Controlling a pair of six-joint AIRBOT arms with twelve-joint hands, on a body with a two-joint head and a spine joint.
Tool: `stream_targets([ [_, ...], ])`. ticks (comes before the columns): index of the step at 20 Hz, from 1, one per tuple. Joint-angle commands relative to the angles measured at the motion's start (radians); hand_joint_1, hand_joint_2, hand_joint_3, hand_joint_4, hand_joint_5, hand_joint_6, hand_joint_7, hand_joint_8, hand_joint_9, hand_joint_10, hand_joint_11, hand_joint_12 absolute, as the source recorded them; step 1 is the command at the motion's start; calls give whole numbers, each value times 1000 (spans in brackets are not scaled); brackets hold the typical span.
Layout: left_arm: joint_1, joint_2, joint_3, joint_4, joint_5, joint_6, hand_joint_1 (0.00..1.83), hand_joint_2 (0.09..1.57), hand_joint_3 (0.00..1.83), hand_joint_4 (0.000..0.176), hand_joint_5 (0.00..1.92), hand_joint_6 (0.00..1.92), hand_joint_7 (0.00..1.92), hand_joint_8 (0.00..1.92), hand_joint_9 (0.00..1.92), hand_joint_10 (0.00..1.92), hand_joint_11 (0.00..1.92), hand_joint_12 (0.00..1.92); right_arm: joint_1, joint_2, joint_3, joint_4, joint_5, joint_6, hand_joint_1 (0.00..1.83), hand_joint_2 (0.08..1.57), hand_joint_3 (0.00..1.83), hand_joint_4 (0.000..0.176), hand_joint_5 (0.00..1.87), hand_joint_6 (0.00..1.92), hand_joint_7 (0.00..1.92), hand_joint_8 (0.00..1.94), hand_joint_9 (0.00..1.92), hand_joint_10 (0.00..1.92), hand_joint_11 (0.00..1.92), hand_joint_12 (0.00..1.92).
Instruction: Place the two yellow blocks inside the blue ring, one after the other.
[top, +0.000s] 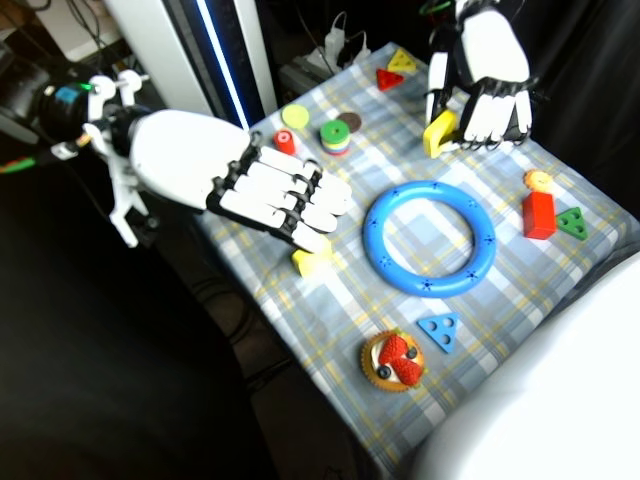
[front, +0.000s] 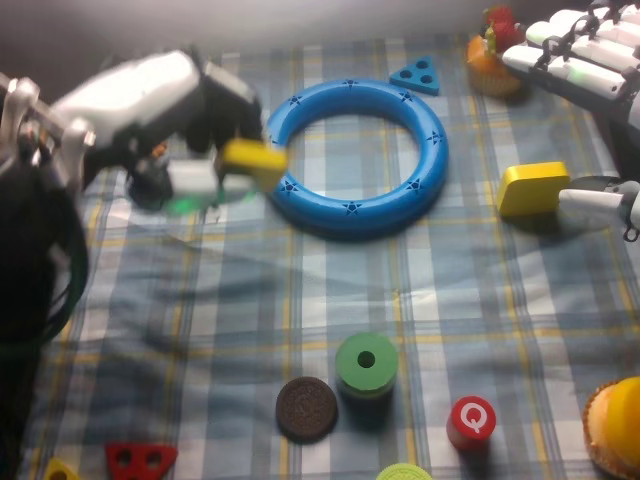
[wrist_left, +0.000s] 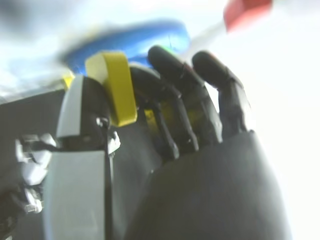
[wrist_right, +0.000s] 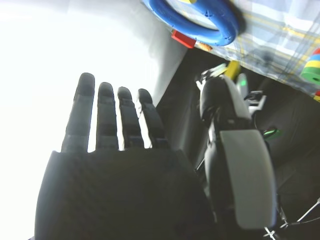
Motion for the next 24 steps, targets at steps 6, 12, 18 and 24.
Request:
stream_targets([
  [6,-160,-177,181,-10,82,-1,1154,1165,0,0,898,1065,822,1682,778,1921,511,1921,4,0,4,-9,132,3,464,1291,1,0,0,0,0,0,0,0,0,21],
  [12,-186,-318,335,-217,204,161,1185,1255,5,0,696,1194,761,1596,488,1703,165,1921,4,-11,11,-12,132,3,483,1282,0,0,0,0,0,0,0,0,3,1],
  [18,-176,-323,333,-244,201,187,837,1122,0,85,317,151,296,272,114,732,0,1505,4,-18,16,-13,132,8,539,1270,0,0,0,0,0,0,0,0,24,12],
  [24,-152,-205,192,-43,46,-15,453,1337,7,67,274,2,240,0,77,295,0,770,5,-61,62,-8,93,39,551,1274,1,0,0,0,0,0,24,9,0,427],
])
